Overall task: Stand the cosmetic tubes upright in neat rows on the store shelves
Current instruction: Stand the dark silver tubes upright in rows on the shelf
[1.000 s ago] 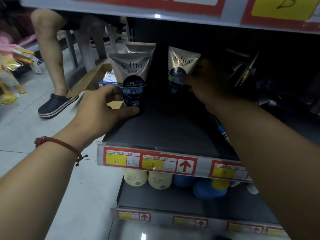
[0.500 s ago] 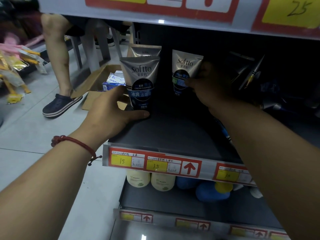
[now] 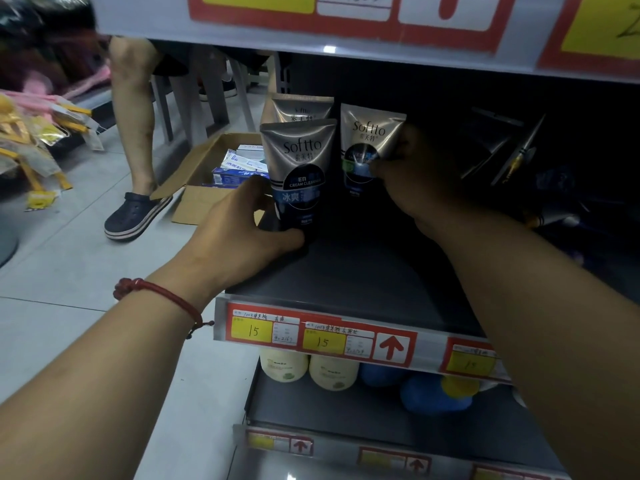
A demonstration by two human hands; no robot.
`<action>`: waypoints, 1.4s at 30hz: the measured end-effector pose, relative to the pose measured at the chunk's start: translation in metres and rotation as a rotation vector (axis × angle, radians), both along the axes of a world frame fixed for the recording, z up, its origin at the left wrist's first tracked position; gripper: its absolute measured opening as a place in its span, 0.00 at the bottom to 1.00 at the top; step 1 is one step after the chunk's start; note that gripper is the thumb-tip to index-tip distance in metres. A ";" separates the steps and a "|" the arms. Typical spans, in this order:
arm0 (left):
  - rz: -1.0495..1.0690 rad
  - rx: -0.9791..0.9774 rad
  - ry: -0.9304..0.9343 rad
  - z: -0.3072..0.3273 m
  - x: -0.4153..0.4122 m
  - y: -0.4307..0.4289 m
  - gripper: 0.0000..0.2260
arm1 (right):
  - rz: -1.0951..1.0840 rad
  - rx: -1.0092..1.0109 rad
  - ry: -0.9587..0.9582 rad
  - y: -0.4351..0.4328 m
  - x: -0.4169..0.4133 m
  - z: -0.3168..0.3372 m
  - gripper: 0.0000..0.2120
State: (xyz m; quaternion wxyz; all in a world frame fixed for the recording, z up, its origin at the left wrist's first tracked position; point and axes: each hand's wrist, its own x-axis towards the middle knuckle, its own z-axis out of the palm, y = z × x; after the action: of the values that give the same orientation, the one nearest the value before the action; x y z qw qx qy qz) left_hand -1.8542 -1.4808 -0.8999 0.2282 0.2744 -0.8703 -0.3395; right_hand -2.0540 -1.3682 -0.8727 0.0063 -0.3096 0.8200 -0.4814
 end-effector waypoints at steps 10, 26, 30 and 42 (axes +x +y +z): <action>0.002 -0.042 -0.026 0.004 -0.001 -0.002 0.25 | 0.013 -0.016 0.006 0.000 0.003 -0.003 0.21; 0.014 -0.031 0.007 -0.001 -0.005 -0.003 0.26 | 0.014 -0.033 0.012 -0.002 0.005 -0.003 0.22; -0.008 -0.009 0.003 0.000 -0.005 -0.004 0.23 | 0.003 -0.031 0.030 -0.003 0.006 -0.004 0.22; -0.087 0.143 0.078 -0.003 -0.001 -0.007 0.33 | -0.021 -0.064 0.046 -0.012 0.006 -0.007 0.22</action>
State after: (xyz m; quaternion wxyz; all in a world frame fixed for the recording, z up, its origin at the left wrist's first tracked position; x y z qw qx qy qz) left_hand -1.8555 -1.4874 -0.9032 0.2266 0.2385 -0.8455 -0.4206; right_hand -2.0475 -1.3807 -0.8793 -0.0274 -0.3121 0.8071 -0.5003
